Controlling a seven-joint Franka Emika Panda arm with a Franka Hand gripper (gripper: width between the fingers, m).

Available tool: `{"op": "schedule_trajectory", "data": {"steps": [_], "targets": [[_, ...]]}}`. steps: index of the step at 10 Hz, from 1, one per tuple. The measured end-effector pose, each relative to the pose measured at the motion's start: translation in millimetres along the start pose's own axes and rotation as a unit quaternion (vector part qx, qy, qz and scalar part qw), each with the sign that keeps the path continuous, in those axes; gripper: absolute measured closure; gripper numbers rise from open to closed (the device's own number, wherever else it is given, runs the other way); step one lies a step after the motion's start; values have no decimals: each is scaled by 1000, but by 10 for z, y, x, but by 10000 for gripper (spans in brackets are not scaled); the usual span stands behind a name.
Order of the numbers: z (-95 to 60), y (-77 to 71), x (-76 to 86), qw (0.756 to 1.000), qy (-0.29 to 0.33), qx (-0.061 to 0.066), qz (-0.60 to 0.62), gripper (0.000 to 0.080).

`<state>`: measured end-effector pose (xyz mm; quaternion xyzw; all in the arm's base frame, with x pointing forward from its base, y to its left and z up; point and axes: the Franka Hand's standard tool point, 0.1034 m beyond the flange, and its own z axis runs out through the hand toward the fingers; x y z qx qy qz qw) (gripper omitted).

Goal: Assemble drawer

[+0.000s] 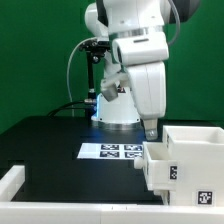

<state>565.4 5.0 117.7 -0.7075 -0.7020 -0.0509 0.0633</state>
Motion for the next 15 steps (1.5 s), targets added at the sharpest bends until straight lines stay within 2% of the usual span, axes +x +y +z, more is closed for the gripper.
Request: {"op": "schedule_trajectory", "data": {"steps": [1, 3, 4, 6, 9, 11, 13, 15], "targets": [[-36, 35, -100, 1000, -1, -1, -2, 161], [8, 113, -353, 1000, 1, -2, 0, 152], [90, 153, -411, 1000, 6, 1, 3, 151], [252, 133, -454, 1000, 14, 8, 5, 151], [455, -5, -405, 1000, 19, 14, 6, 151], [501, -22, -243, 1000, 20, 12, 14, 151], [533, -2, 11, 1000, 23, -3, 20, 151], [544, -2, 16, 999, 22, -3, 37, 151]]}}
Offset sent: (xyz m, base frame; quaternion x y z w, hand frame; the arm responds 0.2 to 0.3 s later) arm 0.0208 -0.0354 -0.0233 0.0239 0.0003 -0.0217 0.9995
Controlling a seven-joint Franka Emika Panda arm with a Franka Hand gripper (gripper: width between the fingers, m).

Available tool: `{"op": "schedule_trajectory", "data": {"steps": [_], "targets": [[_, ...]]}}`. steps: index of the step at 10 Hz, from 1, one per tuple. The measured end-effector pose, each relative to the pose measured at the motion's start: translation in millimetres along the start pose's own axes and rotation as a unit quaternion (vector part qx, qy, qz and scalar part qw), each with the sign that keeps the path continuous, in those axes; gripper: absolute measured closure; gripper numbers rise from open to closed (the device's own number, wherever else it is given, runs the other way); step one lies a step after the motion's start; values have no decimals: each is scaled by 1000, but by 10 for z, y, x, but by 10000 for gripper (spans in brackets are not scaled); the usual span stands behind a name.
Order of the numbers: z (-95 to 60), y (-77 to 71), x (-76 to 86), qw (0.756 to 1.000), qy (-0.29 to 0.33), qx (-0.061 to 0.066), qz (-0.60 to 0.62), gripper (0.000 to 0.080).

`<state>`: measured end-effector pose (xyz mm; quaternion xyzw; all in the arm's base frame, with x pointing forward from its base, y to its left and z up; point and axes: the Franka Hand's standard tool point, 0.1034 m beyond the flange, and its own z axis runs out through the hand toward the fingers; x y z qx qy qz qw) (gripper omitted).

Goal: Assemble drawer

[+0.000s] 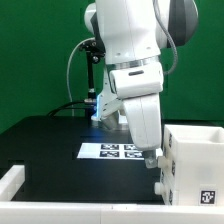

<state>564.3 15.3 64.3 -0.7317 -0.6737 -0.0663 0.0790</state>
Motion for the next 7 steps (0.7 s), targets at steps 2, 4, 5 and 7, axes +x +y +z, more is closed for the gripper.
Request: {"op": "schedule_trajectory", "data": {"steps": [2, 4, 5, 7], "targets": [[2, 3, -46, 1000, 0, -1, 0, 151], [-110, 26, -182, 1000, -5, -4, 2, 151], [-192, 35, -295, 1000, -9, -9, -4, 151], [-186, 9, -341, 1000, -9, -8, 0, 151]]}}
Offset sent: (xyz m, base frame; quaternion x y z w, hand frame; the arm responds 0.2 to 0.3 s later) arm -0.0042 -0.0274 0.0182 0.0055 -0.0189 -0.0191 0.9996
